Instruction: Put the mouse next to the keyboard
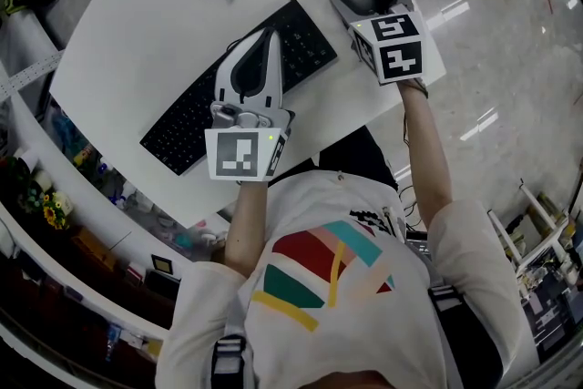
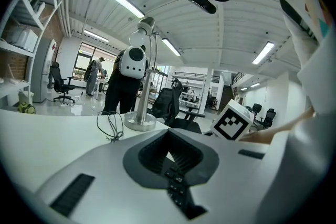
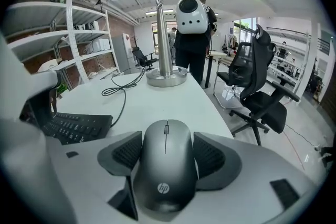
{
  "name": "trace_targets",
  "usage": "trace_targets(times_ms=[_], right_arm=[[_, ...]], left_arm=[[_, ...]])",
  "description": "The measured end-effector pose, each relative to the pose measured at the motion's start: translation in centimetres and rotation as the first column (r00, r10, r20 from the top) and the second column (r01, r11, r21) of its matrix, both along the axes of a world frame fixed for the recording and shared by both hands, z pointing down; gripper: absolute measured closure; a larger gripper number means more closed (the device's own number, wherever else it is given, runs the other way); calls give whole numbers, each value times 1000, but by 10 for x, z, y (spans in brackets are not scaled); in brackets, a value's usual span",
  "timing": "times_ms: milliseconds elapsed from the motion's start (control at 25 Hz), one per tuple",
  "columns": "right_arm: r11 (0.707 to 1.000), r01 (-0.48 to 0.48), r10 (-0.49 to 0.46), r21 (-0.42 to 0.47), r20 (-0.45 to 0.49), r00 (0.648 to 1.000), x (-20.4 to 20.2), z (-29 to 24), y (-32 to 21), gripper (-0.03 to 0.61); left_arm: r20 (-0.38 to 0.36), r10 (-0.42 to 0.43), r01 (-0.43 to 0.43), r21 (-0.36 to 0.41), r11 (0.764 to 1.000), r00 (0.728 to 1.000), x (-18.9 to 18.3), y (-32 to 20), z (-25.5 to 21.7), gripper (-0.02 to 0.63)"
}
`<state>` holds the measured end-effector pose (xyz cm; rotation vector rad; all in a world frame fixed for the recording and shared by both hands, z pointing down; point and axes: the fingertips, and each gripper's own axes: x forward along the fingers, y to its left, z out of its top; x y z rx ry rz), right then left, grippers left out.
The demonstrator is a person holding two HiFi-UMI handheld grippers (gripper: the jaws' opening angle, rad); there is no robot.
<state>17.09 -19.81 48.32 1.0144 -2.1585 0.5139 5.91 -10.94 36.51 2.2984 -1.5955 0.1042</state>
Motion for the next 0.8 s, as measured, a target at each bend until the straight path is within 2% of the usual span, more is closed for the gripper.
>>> trace_targets(times_ms=[200,440,640,800], right_arm=[[999,-20,20,42,12,1000,3,-12,-5,276],[992,-20,17,126,19,1000,0,-65,-6,276],[981,1,-23,192,112,993,-21,-123,12,278],[967,41,-83,251,160,984,-46,-171,25,278]], left_arm=[[9,-7,7,24,1000,1000,-2,3,-8,570],[-1,-33,33,45,998,999,-14,12,-31,569],[-8,-65,65,116,991,998,-30,20,-55,569],[4,-142,139,169,976,990,-53,27,-70,569]])
